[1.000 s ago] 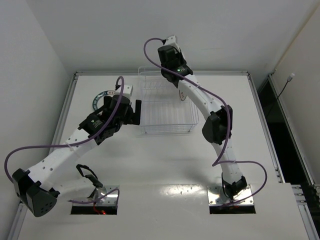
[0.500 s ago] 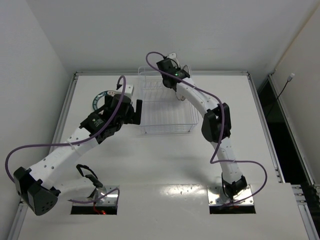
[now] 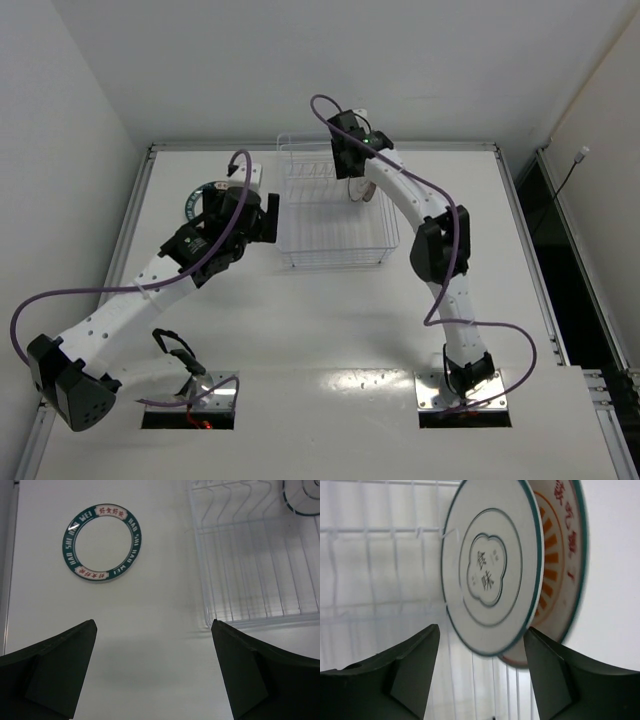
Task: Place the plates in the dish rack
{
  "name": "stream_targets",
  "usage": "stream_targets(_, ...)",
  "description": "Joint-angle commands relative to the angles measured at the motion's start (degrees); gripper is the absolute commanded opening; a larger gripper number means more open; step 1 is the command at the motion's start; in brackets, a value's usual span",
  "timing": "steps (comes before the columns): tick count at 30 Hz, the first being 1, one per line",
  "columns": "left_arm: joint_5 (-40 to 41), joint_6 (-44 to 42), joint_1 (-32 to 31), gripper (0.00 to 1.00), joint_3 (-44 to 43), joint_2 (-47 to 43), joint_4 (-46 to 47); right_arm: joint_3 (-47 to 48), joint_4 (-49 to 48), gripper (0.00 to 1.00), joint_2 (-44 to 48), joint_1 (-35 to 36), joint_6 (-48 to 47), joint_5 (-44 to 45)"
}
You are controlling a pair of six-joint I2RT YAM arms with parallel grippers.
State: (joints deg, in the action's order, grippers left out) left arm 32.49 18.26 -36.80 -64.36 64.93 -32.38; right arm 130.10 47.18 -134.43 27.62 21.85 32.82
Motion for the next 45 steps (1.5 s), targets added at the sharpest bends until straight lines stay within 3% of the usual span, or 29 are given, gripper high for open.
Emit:
stream_targets(1, 7.91, 5.01, 1.82, 0.99, -1.56, -0.68, 0.58, 0.25, 2.74, 0.66, 16.36, 1.65, 3.37, -3.27)
stream_targets(3, 10.82, 9.75, 1.82, 0.99, -2.26, -0.68, -4.41, -5.19, 0.21, 0.66, 23.39, 2.18, 4.61, -10.7)
stream_targets(4, 12.23, 12.99, 1.82, 0.99, -2.26, -0.16, -5.14, -7.91, -1.72, 0.66, 31.08, 2.18, 4.61, -14.41)
stream_targets(8, 21.71, 22.04, 2.34, 0.99, 3.6, -4.09, -4.01, -21.7, -9.81, 0.79, 46.32, 1.48, 7.25, -39.94)
stream_targets(11, 22.27, 31.88, 3.57, 0.99, 8.09, -6.65, -0.85, -24.89, -9.21, 0.81, 50.66, 1.48, 8.73, -52.01)
stream_targets(14, 15.43, 34.91, 6.02, 0.99, 11.87, -7.18, 6.87, -28.13, -7.8, 0.82, 54.97, 1.48, 8.74, -57.06)
stream_targets(17, 2.17, 30.45, 10.94, 0.99, 10.93, -2.72, 12.85, -30.7, -9.64, 0.86, 58.75, 0.95, 9.27, -57.08)
stream_targets(20, -9.78, 33.58, 24.62, 0.99, 4.43, 7.65, 10.5, -31.31, -13.16, 0.86, 58.24, -0.19, 6.72, -58.82)
stream_targets(21, -13.03, 38.9, 32.24, 0.99, 5.03, 9.06, 11.71, -29.57, -13.16, 0.87, 57.27, -0.8, 5.76, -59.36)
stream_targets(22, -18.81, 41.57, 35.97, 0.99, 6.95, 9.6, 14.86, -25.38, -12.56, 0.87, 56.05, -1.33, 2.36, -59.88)
stream_targets(24, -27.0, 47.0, 45.09, 0.99, 13.34, 12.58, 30.83, -20.79, -10.98, 0.87, 52.62, -1.95, -1.09, -59.89)
stream_targets(27, -35.55, 46.01, 50.57, 0.99, 12.0, 22.38, 45.28, -9.11, -5.53, 0.87, 48.66, -3.45, -3.65, -59.36)
stream_targets(30, -39.69, 37.94, 51.64, 0.99, 3.65, 31.37, 43.64, -10.12, -6.13, 0.9, 49.96, -4.59, -5.32, -60.77)
stream_targets(34, -44.87, 36.85, 52.35, 0.99, -4.45, 43.94, 45.03, -13.2, -5.35, 0.94, 54.96, -5.91, -7.34, -57.09)
stream_targets(37, -46.28, 38.85, 52.97, 0.96, -5.08, 48.09, 45.56, -18.11, -5.34, 0.94, 57.78, -6.52, -6.73, -55.85)
stream_targets(39, -46.9, 41.4, 53.58, 0.86, -3.59, 49.51, 46.26, -20.68, -6.22, 0.94, 59.37, -7.13, -5.85, -54.45)
stream_targets(42, -41.47, 45.45, 53.58, 0.85, 1.24, 48.02, 48.46, -20.68, -6.22, 0.95, 59.99, -7.66, -5.85, -51.9)
stream_targets(45, -39.7, 44.24, 54.11, 0.85, 1.26, 47.31, 47.68, -22.78, -7.09, 0.95, 59.99, -7.67, -5.85, -51.89)
